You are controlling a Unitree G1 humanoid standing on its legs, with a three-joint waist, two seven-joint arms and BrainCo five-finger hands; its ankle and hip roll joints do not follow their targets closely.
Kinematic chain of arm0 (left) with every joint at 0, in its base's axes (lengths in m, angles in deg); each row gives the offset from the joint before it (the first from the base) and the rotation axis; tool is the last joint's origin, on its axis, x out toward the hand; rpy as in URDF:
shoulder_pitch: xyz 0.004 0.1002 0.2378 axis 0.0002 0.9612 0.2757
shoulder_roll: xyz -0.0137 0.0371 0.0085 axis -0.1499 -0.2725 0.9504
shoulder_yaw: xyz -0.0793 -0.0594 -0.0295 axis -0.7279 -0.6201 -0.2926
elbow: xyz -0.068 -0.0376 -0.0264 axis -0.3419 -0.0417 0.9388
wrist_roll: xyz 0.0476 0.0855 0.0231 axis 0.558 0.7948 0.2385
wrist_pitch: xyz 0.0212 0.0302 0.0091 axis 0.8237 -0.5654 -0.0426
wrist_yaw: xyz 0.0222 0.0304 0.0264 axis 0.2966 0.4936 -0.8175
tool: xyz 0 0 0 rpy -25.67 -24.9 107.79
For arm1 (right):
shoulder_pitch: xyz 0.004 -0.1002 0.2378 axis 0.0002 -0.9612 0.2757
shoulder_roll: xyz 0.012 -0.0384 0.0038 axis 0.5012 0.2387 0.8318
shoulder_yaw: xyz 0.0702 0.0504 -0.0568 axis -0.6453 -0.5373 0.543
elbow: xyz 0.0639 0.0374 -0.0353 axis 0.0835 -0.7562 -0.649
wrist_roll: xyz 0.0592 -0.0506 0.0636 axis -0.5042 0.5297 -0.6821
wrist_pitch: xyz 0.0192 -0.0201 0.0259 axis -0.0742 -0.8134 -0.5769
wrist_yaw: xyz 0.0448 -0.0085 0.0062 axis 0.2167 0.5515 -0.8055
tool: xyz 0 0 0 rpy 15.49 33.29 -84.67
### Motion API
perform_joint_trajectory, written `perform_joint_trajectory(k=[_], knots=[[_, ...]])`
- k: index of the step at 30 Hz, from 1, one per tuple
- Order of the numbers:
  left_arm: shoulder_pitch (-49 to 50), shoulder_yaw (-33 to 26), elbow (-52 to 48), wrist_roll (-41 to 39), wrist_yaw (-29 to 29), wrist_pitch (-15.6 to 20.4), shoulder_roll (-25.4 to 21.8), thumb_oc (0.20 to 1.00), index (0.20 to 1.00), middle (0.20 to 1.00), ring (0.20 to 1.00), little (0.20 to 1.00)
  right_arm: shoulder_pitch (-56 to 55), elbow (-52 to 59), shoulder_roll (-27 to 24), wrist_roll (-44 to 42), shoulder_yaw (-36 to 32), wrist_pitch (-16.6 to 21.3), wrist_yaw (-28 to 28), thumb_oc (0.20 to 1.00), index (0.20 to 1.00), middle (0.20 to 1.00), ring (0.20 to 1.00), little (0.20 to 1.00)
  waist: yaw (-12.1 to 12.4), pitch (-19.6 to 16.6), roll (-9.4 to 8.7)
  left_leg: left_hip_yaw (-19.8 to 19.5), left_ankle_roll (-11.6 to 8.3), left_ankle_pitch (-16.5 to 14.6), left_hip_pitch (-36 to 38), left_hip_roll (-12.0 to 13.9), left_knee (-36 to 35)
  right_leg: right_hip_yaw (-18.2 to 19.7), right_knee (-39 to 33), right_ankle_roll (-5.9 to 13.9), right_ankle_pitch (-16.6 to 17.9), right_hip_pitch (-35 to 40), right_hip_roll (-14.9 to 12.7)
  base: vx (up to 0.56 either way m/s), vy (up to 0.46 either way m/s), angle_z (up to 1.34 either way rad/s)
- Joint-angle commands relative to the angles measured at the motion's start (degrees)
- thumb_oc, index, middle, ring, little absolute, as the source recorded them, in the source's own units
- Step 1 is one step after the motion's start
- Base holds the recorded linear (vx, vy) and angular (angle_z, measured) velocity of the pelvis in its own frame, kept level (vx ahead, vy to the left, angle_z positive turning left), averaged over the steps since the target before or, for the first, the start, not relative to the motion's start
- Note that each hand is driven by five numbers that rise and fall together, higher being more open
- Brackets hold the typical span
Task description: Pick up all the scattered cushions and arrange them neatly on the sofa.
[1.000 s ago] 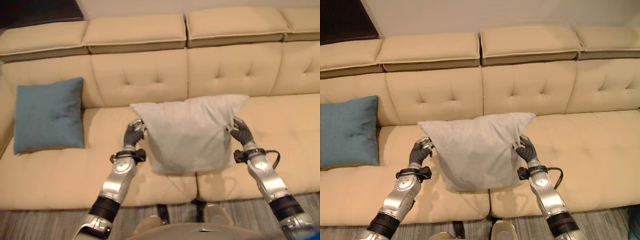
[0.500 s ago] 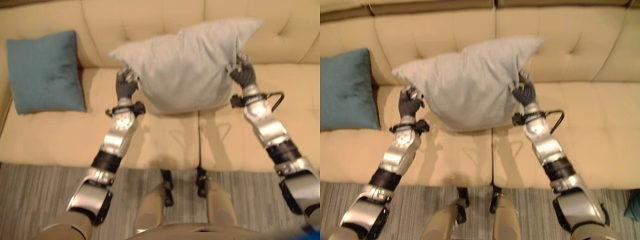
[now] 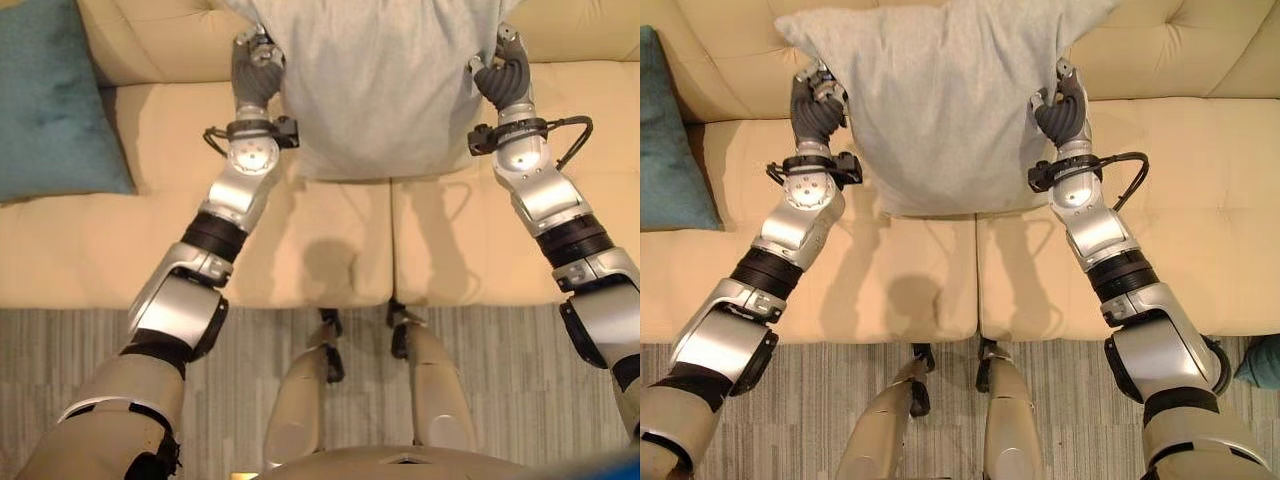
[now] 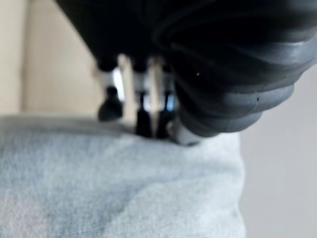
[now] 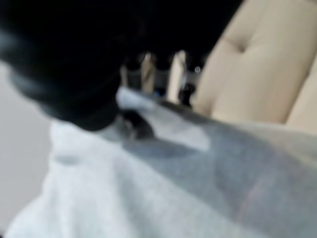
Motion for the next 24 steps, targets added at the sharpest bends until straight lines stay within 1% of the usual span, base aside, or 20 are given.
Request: perform_joint_trajectory(k=[1, 3, 7, 11, 15, 16, 17, 18, 19, 20, 22, 23, 24], knots=[[-10.57, 5.30, -3.70, 0.20, 2.34, 7.56, 2.43, 0.200, 0.200, 0.200, 0.200, 0.200, 12.21, 4.51, 5.59, 1.24, 4.23, 7.45, -0.81, 0.200, 0.200, 0.200, 0.200, 0.200, 0.04, -3.62, -0.95, -2.21, -6.14, -2.72, 0.24, 1.97, 4.49, 3.59, -6.11, 7.68, 3.47, 3.18, -2.21, 0.04, 0.009, 0.01], [-11.51, 5.44, -3.67, -0.13, 2.41, 7.65, 3.10, 0.200, 0.200, 0.200, 0.200, 0.200, 13.29, 3.68, 5.64, 1.21, 4.52, 7.59, -0.68, 0.200, 0.200, 0.200, 0.200, 0.200, 0.14, -3.97, -0.55, -2.32, -6.22, -2.28, 0.51, 1.76, 3.19, 3.49, -6.96, 7.82, 3.72, 3.14, -2.09, 0.03, 0.007, 0.04], [-12.75, 5.65, -2.66, -0.42, 2.29, 7.64, 3.47, 0.200, 0.200, 0.200, 0.200, 0.200, 15.31, 1.98, 5.53, 1.24, 5.43, 7.47, -0.54, 0.200, 0.200, 0.200, 0.200, 0.200, 0.30, -4.08, -0.39, -2.55, -6.30, -2.01, 0.31, 1.60, 2.68, 3.48, -7.45, 7.93, 4.03, 2.94, -2.05, 0.02, -0.008, 0.06], [-13.46, 6.16, -0.62, -0.96, 2.26, 7.63, 4.39, 0.200, 0.200, 0.200, 0.200, 0.200, 17.90, -0.94, 6.10, 1.31, 7.15, 7.33, -0.63, 0.200, 0.200, 0.200, 0.200, 0.200, 0.80, -3.90, -0.29, -2.86, -6.29, -1.72, -0.97, 1.46, 2.83, 3.58, -7.42, 7.90, 4.42, 1.54, -2.01, 0.00, -0.013, 0.01], [-13.07, 6.39, -0.29, -0.70, 2.48, 7.18, 4.66, 0.200, 0.200, 0.200, 0.200, 0.200, 19.88, -3.07, 5.24, 2.56, 8.47, 6.79, -0.41, 0.200, 0.200, 0.200, 0.200, 0.200, 1.47, -3.63, -0.13, -3.61, -6.38, -0.79, -3.07, 1.55, 2.42, 3.52, -7.75, 7.97, 5.02, -0.53, -1.96, -0.01, -0.031, 0.02], [-12.62, 6.36, 0.22, -0.71, 2.74, 7.09, 4.80, 0.200, 0.200, 0.200, 0.200, 0.200, 20.00, -3.37, 5.09, 2.90, 8.69, 6.77, -0.38, 0.200, 0.200, 0.200, 0.200, 0.200, 1.55, -3.54, -0.16, -3.81, -6.55, -0.27, -3.85, 1.59, 2.10, 3.46, -7.86, 7.96, 5.34, -1.23, -1.89, 0.08, -0.046, 0.06], [-12.24, 6.19, 1.38, -0.92, 2.82, 7.01, 4.78, 0.200, 0.200, 0.200, 0.200, 0.200, 20.56, -4.05, 4.46, 3.93, 9.43, 6.37, -0.52, 0.200, 0.200, 0.200, 0.200, 0.200, 1.73, -4.02, -0.09, -4.65, -7.14, -0.87, -4.09, 1.81, 1.05, 3.67, -8.29, 8.50, 4.21, -1.74, -1.45, -0.01, -0.054, 0.09], [-12.26, 6.14, 1.39, -0.91, 2.83, 7.04, 4.79, 0.200, 0.200, 0.200, 0.200, 0.200, 20.59, -4.04, 4.43, 3.95, 9.47, 6.39, -0.50, 0.200, 0.200, 0.200, 0.200, 0.200, 1.59, -3.70, -0.20, -4.12, -6.74, 0.46, -4.86, 1.76, 1.27, 3.28, -8.35, 7.97, 5.60, -2.36, -1.63, -0.02, -0.052, 0.09], [-11.97, 6.18, 2.09, -1.13, 2.87, 7.01, 5.13, 0.200, 0.200, 0.200, 0.200, 0.200, 20.90, -4.49, 4.40, 3.99, 9.69, 6.40, -0.60, 0.200, 0.200, 0.200, 0.200, 0.200, 1.66, -3.58, -0.30, -4.30, -6.95, 1.10, -5.51, 1.92, 0.70, 3.03, -8.74, 8.03, 5.91, -2.93, -1.55, -0.02, -0.031, 0.12], [-11.91, 6.17, 2.72, -1.23, 2.86, 6.93, 5.03, 0.200, 0.200, 0.200, 0.200, 0.200, 20.96, -4.87, 4.30, 4.10, 9.83, 6.18, -0.53, 0.200, 0.200, 0.200, 0.200, 0.200, 1.81, -4.03, -0.24, -4.99, -7.46, 0.09, -5.26, 2.08, -0.01, 3.45, -9.17, 8.59, 4.79, -2.78, -1.24, 0.07, -0.048, 0.11], [-11.87, 6.08, 4.20, -1.04, 2.77, 6.64, 4.93, 0.200, 0.200, 0.200, 0.200, 0.200, 21.34, -5.96, 3.95, 4.34, 9.89, 5.96, -0.42, 0.200, 0.200, 0.200, 0.200, 0.200, 1.88, -4.02, -0.36, -5.24, -7.69, 0.60, -6.66, 2.26, -0.37, 3.36, -9.56, 8.65, 5.10, -4.13, -0.92, 0.04, -0.037, 0.07], [-12.29, 6.14, 5.97, -0.71, 2.72, 6.15, 4.66, 0.200, 0.200, 0.200, 0.200, 0.200, 21.52, -7.50, 4.14, 4.28, 10.08, 5.89, -0.32, 0.310, 0.310, 0.310, 0.310, 0.310, 1.86, -3.94, -0.58, -5.52, -7.86, 1.04, -7.76, 2.56, -0.67, 3.56, -9.96, 8.71, 5.60, -5.20, -0.75, 0.00, 0.000, 0.00], [-12.35, 6.14, 6.04, -0.73, 2.74, 6.18, 4.65, 0.454, 0.454, 0.454, 0.454, 0.454, 21.58, -7.57, 4.15, 4.27, 10.10, 5.93, -0.32, 0.555, 0.555, 0.555, 0.555, 0.555, 1.87, -4.02, -0.58, -5.51, -7.87, 1.02, -7.88, 2.57, -0.63, 3.56, -9.93, 8.70, 5.59, -5.32, -0.75, 0.00, 0.000, 0.00]])
